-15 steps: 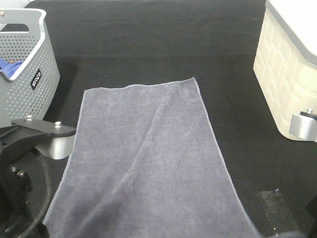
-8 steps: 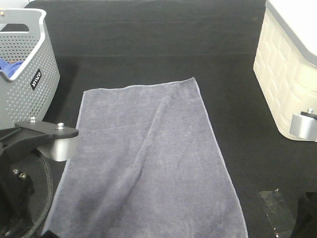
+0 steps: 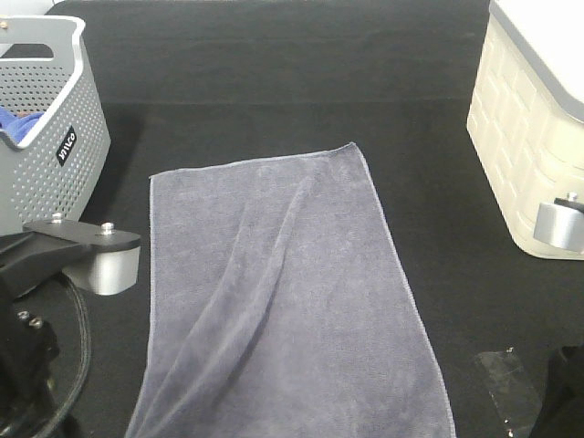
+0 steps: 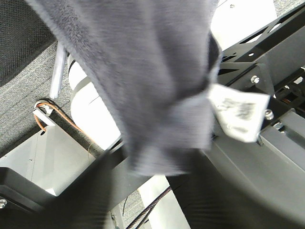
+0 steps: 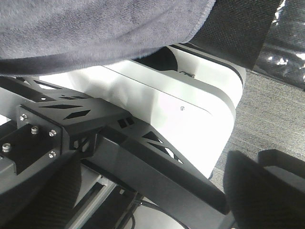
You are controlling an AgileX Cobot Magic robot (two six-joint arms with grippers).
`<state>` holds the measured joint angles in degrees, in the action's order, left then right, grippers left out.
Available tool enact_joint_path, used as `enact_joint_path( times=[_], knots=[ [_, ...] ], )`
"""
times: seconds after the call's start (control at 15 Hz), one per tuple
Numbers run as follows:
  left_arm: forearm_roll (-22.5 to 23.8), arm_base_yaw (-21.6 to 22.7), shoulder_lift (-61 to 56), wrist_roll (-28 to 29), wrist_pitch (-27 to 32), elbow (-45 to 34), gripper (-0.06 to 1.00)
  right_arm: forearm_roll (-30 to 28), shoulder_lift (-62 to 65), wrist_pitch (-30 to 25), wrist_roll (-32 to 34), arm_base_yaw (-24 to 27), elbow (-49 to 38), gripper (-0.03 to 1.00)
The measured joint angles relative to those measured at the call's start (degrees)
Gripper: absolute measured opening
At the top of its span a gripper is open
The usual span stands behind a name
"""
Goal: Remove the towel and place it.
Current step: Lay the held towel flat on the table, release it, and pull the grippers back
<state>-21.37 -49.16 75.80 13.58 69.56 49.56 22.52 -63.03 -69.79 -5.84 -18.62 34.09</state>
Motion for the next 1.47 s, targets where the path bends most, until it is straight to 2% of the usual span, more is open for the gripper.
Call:
enact_joint_path(
  times=[0.07, 0.13, 0.2, 0.27, 0.33, 0.47, 0.53, 0.67, 0.87, 1.0, 1.07, 1.2, 1.33, 1.4, 1.47],
  knots=[
    [0.1, 0.0, 0.0, -0.9, 0.0, 0.0, 0.08, 0.0, 0.0, 0.0, 0.0, 0.0, 0.0, 0.77],
    [0.1, 0.0, 0.0, -1.5, 0.0, 0.0, 0.01, 0.0, 0.0, 0.0, 0.0, 0.0, 0.0, 0.77],
    [0.6, 0.0, 0.0, -1.7, 0.0, 0.0, 0.0, 0.0, 0.0, 0.0, 0.0, 0.0, 0.0, 0.77],
    [1.1, 0.0, 0.0, -1.8, 0.0, 0.0, 0.06, 0.0, 0.0, 0.0, 0.0, 0.0, 0.0, 0.77],
    [1.4, 0.0, 0.0, -2.2, 0.0, 0.0, 0.21, -0.1, 0.0, 0.0, 0.0, 0.0, 0.0, 0.77],
    [2.9, 0.0, 0.0, -1.7, 0.0, 0.0, 0.8, -0.1, 0.0, 0.0, 0.0, 0.0, 0.0, 0.77],
    [4.4, 0.0, 0.0, -0.9, 0.0, 0.0, 0.9, -0.1, 0.0, 0.0, 0.0, 0.0, 0.0, 0.77],
    [6.9, 0.0, 0.0, 0.1, 0.1, 0.0, 0.91, -0.1, 0.0, 0.0, 0.0, 0.0, 0.0, 0.77],
    [7.1, 0.0, 0.0, 0.2, 0.1, 0.0, 0.86, 0.1, 0.0, 0.0, 0.0, 0.0, 0.0, 0.77],
    [7.1, 0.0, 0.0, 0.2, 0.1, 0.0, 0.86, 3.4, 0.0, 0.2, -1.3, 0.0, 0.0, 0.77],
    [7.0, 0.0, 0.0, 0.2, 0.1, 0.0, 0.86, 6.9, 0.0, 1.5, -5.2, 0.0, 0.0, 0.76],
    [6.5, 0.0, 0.0, 0.2, 0.1, 0.0, 0.85, 15.0, 0.0, 4.2, -17.0, 0.0, 0.0, 0.71],
    [5.6, 0.0, 0.0, 0.2, 0.1, 0.0, 0.84, 23.8, 0.0, 4.7, -29.4, 0.0, 0.0, 0.69],
    [5.4, 0.0, 0.0, 0.2, 0.1, 0.0, 0.83, 28.6, 0.0, 5.0, -37.8, 0.0, -0.8, 0.69],
    [5.4, 0.0, 0.0, 0.2, 0.1, 0.0, 0.83, 30.8, 0.0, 5.4, -42.4, 0.0, -2.3, 0.69]
  ],
)
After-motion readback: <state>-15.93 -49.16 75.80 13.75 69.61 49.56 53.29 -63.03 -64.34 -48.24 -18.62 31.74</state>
